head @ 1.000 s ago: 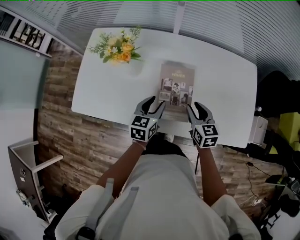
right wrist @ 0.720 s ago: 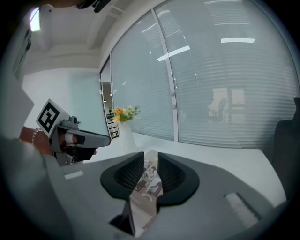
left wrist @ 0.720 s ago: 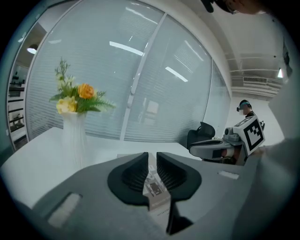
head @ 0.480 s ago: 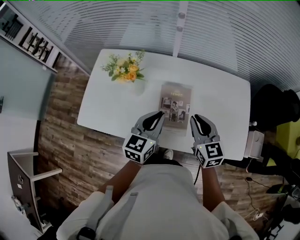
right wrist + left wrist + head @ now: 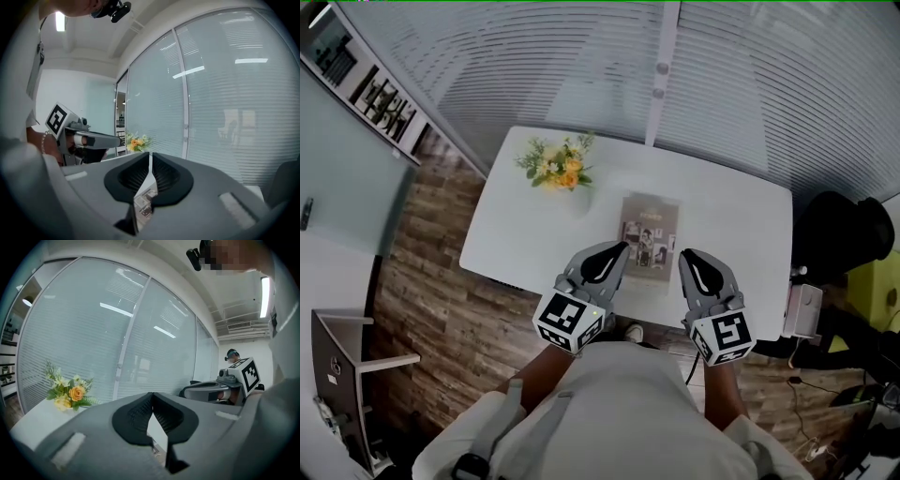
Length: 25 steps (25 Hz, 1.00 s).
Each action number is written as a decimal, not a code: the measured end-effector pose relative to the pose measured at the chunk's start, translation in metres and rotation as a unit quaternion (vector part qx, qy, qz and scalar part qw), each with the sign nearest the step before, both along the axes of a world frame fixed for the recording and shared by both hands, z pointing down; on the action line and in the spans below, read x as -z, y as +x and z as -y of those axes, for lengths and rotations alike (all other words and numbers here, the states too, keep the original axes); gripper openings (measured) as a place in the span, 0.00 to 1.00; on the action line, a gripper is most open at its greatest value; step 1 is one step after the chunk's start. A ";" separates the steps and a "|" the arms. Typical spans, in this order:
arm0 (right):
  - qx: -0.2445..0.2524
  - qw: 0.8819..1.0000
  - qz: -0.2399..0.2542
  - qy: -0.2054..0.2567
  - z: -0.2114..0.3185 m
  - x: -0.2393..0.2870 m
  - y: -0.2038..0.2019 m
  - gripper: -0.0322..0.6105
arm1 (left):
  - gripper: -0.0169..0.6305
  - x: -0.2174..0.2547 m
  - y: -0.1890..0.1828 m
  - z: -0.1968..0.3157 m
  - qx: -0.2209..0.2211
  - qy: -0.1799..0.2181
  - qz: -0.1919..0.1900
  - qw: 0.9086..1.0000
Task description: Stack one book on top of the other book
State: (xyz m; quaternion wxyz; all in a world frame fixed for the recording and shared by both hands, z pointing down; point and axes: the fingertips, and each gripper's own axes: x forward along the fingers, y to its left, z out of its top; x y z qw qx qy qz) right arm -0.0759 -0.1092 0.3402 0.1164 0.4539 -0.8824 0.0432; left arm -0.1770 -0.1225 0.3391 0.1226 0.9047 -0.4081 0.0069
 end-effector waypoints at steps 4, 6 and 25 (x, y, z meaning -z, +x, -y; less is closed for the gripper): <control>0.010 1.000 -0.001 0.019 -0.004 0.026 -0.006 0.09 | 0.04 0.021 -0.002 -0.005 -0.002 0.013 -0.005 1.000; 0.011 1.000 -0.001 0.024 -0.007 0.037 -0.007 0.09 | 0.04 0.032 -0.004 -0.007 0.000 0.021 -0.005 1.000; 0.017 0.998 0.007 0.061 -0.018 0.103 -0.016 0.08 | 0.04 0.089 -0.020 -0.015 0.016 0.055 -0.013 0.998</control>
